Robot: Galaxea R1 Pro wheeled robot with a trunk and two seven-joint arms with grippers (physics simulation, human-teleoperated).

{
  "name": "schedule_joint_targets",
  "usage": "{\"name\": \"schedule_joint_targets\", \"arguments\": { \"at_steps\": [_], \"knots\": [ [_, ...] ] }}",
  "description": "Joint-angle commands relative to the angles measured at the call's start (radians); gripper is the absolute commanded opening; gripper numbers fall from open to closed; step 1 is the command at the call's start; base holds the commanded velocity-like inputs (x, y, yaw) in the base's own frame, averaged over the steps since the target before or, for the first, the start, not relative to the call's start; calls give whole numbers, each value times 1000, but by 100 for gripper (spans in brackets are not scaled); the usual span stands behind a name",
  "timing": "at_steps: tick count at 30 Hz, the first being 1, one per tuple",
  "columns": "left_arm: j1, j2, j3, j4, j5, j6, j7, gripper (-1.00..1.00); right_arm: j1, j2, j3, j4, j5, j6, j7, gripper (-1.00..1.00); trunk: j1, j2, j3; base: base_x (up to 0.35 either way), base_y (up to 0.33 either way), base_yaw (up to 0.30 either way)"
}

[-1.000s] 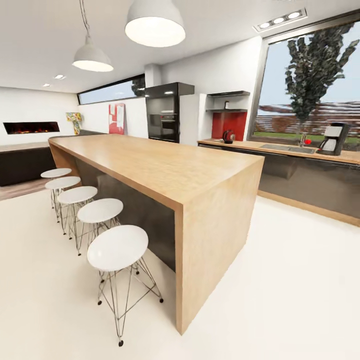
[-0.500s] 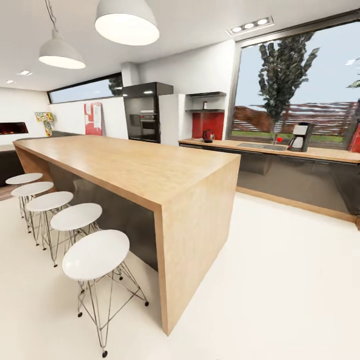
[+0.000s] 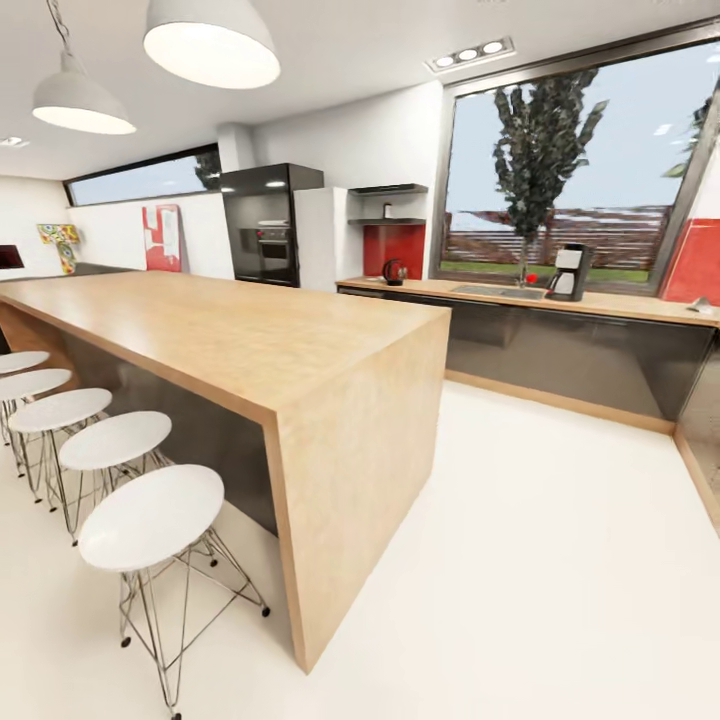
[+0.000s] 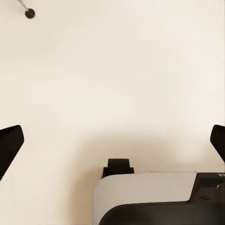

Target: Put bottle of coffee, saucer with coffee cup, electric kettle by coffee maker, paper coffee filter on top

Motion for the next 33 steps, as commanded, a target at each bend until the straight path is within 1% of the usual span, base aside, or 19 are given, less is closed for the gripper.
{"name": "schedule_joint_targets", "arguments": {
  "at_steps": [1, 33],
  "knots": [
    [1, 0, 1, -1, 0, -1, 0, 100, -1, 0, 0, 0, -1, -1, -1, 100, 0, 0, -1, 0, -73, -222],
    [1, 0, 3, -1, 1, -12, 0, 100, -1, 0, 1, 2, -1, -1, -1, 100, 0, 0, -1, 0, -6, -254]
  ]
}}
